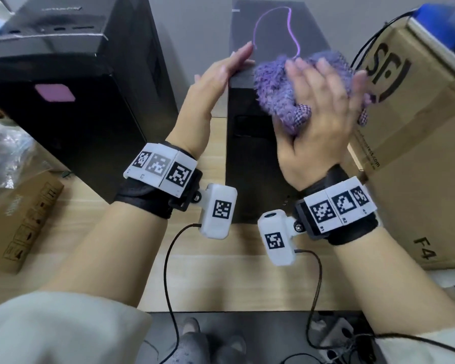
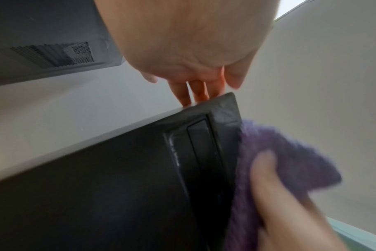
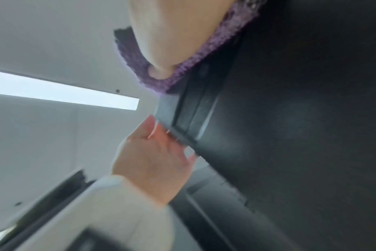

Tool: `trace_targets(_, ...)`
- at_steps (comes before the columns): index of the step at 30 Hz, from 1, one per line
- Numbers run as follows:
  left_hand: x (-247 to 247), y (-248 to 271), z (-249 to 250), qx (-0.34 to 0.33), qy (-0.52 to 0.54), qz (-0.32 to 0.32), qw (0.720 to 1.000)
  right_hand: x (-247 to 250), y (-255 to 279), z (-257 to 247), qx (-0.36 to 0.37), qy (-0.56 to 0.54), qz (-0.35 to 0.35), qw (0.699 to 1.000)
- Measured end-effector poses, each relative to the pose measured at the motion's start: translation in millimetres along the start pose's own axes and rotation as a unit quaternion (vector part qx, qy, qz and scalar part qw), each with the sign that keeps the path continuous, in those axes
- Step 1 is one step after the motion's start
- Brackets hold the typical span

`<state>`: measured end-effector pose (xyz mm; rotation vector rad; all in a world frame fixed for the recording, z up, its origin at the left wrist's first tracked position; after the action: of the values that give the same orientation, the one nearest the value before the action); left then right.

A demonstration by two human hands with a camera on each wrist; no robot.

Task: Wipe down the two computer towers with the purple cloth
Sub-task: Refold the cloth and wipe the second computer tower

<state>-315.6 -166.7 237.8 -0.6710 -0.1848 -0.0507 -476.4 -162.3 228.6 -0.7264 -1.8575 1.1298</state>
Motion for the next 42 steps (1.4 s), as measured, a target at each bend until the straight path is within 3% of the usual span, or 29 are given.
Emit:
trace_targets(1,-1.0,-0.4,-0.4,0.018,0.027,0.003,0.999,-3.6,-2.3,-12.9,0.022,0.003,-0.012,1.0)
trace_targets(3,-2.8,0.1,1.8,0.058,0.178,0.033,0.982,-12.6,-6.9,-38.3,0.062,0.019,-0.031,0.997)
trace_targets(4,-3.7,-0.2,2.9,0.051,0.265,0.047,0.962,-16.5,-9.1,-48.4,0.071,0.027,-0.036,0.996)
trace_targets(6,-3.1,-1.9,6.7,0.042,0.338,0.062,0.938,-19.9,-12.0,-58.6,0.08,0.036,-0.047,0.995)
trace_targets(8,0.3,-3.2,3.8,0.035,0.328,0.051,0.943,-18.9,-14.1,-55.2,0.108,0.036,-0.054,0.992)
trace_targets(11,7.7,-5.1,-3.2,0.015,0.201,-0.001,0.98,-8.7,-19.9,-32.6,0.116,0.046,-0.051,0.991)
trace_targets(13,11.7,-6.3,-5.3,0.017,0.137,-0.01,0.99,2.7,-24.6,-12.6,0.057,0.037,-0.039,0.997)
trace_targets(16,13.5,-6.8,-4.0,0.002,0.135,-0.03,0.99,16.3,-23.5,10.3,-0.043,0.024,-0.009,0.999)
trace_targets(20,15.5,-5.3,-5.4,0.014,0.152,-0.051,0.987,7.2,-19.2,-2.6,-0.115,0.023,0.025,0.993)
trace_targets(26,17.2,-7.3,-2.2,0.034,0.223,-0.038,0.973,-15.2,-6.3,-53.1,-0.004,0.035,-0.008,0.999)
trace_targets(30,14.9,-6.5,1.6,0.061,0.243,-0.039,0.967,-32.0,31.7,-40.9,0.014,0.146,-0.052,0.988)
trace_targets(32,15.1,-7.1,0.8,0.056,0.213,-0.045,0.974,-41.0,57.8,-29.0,0.05,0.155,-0.101,0.981)
trace_targets(35,15.7,-7.5,-1.2,0.045,0.18,-0.049,0.981,-45.3,84.2,-16.9,0.094,0.172,-0.114,0.974)
trace_targets(39,13.0,-7.4,-0.3,0.038,0.169,-0.034,0.984,-42.3,72.3,-22.1,0.078,0.167,-0.1,0.978)
trace_targets(42,11.2,-6.7,2.8,0.055,0.236,0.004,0.97,-31.0,33.8,-41.1,0.063,0.098,-0.068,0.991)
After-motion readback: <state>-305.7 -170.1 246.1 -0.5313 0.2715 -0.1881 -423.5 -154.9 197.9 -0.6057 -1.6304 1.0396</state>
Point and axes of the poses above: each hand's wrist, its own y-axis away from the middle knuckle, its own x-axis out of the back of the hand, z = x × y, the point moved 3 cm from there along -y, towards the middle knuckle, and after that the axes turned 14 degrees about -x, right-handed, at the moved point
